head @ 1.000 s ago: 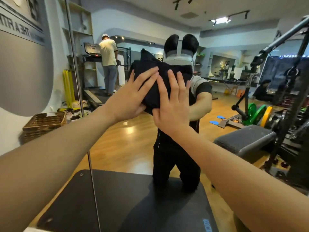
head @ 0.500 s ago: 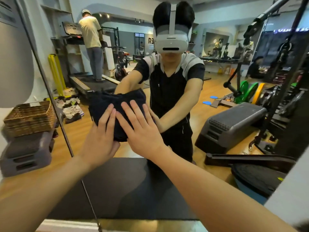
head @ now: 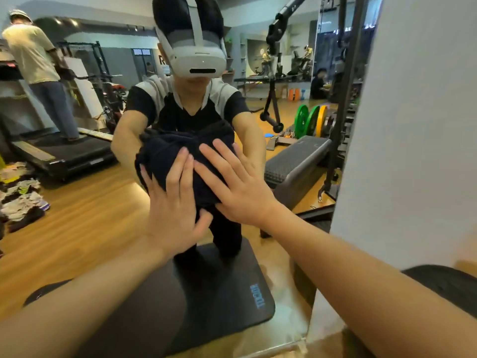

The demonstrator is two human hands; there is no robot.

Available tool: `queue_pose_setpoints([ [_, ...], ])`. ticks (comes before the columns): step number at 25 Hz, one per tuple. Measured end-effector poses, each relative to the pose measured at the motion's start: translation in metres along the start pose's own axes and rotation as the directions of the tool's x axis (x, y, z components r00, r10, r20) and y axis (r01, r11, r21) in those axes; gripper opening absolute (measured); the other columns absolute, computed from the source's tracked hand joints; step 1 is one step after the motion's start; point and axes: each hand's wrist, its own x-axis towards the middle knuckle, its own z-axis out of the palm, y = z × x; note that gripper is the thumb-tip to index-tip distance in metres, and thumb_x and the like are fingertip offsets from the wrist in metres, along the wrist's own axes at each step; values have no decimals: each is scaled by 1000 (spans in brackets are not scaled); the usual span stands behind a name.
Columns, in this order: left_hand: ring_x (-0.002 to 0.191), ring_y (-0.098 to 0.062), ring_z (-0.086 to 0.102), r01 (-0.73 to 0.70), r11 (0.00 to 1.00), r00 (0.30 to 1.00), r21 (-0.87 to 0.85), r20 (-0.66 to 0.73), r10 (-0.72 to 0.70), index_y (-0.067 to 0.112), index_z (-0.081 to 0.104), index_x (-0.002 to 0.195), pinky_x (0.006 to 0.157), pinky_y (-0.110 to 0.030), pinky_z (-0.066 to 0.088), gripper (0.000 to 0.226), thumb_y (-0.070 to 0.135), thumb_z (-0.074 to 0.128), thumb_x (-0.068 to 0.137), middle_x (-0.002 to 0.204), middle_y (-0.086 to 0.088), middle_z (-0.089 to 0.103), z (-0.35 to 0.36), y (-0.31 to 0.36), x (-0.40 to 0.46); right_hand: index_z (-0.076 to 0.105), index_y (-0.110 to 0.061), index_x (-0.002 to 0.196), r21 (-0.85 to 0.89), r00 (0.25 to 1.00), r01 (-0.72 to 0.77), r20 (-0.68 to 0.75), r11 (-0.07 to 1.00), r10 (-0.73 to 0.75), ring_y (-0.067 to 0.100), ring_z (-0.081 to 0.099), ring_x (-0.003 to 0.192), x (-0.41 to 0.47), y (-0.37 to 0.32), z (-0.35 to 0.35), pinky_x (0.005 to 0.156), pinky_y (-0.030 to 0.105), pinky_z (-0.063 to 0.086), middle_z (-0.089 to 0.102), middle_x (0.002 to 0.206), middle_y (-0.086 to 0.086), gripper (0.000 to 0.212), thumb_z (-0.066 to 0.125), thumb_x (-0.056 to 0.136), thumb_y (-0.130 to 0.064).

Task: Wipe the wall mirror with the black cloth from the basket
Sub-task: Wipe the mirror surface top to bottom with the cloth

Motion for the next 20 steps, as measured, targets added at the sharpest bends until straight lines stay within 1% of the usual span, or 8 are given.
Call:
queue_pose_setpoints([
  [3,151,-51,29,-58,998,998,-26,-30,57,1,19,158,125,-64,-7,99,37,61,76,166,-13,15,21,62,60,40,-5,153,-70,998,-64,-13,995,64,46,35,150,-26,72,-40,123,63,29,43,157,27,67,69,95,-21],
  [5,150,-53,28,-86,996,995,-16,-58,85,0,23,158,126,-63,-7,97,38,59,76,166,-9,15,35,107,97,41,-2,152,-123,994,-112,-6,986,112,48,33,150,-46,118,-68,122,64,30,41,158,29,69,72,94,-19],
  [7,148,-55,27,-98,995,992,-2,-76,98,1,25,158,125,-64,-3,97,39,59,75,165,-7,15,50,147,122,41,-2,152,-150,987,-155,8,976,158,50,33,150,-66,154,-92,121,64,30,41,157,30,65,69,97,-21],
  [9,149,-55,25,-98,995,992,23,-78,99,3,24,159,124,-67,2,97,40,58,76,166,-6,13,62,174,133,38,-4,153,-165,983,-171,37,971,179,51,32,150,-80,174,-107,123,64,28,40,158,30,63,66,100,-24],
  [12,150,-53,24,-99,994,992,40,-78,102,5,22,160,124,-67,5,95,40,57,78,166,-5,12,78,190,130,38,-8,153,-158,973,-218,46,963,228,51,30,151,-97,179,-113,123,65,26,38,159,31,66,69,96,-22],
  [16,151,-47,15,-158,987,984,35,-77,160,9,22,161,125,-63,1,93,39,57,80,167,-4,14,96,191,107,39,-10,152,-118,944,-327,14,938,331,53,26,151,-129,158,-99,125,64,22,34,159,32,67,70,94,-22],
  [18,152,-46,9,-180,983,983,34,-28,181,8,21,162,125,-62,-1,91,38,56,83,168,-6,15,108,196,80,38,-11,153,-90,935,-347,45,933,352,53,24,152,-157,144,-94,125,65,21,30,160,30,68,69,94,-23],
  [20,153,-47,8,-180,982,982,58,61,177,9,15,164,125,-63,1,88,38,51,88,170,-6,10,120,201,42,37,-12,155,-73,926,-357,105,931,363,53,21,153,-190,125,-87,125,65,20,24,162,24,70,69,93,-21],
])
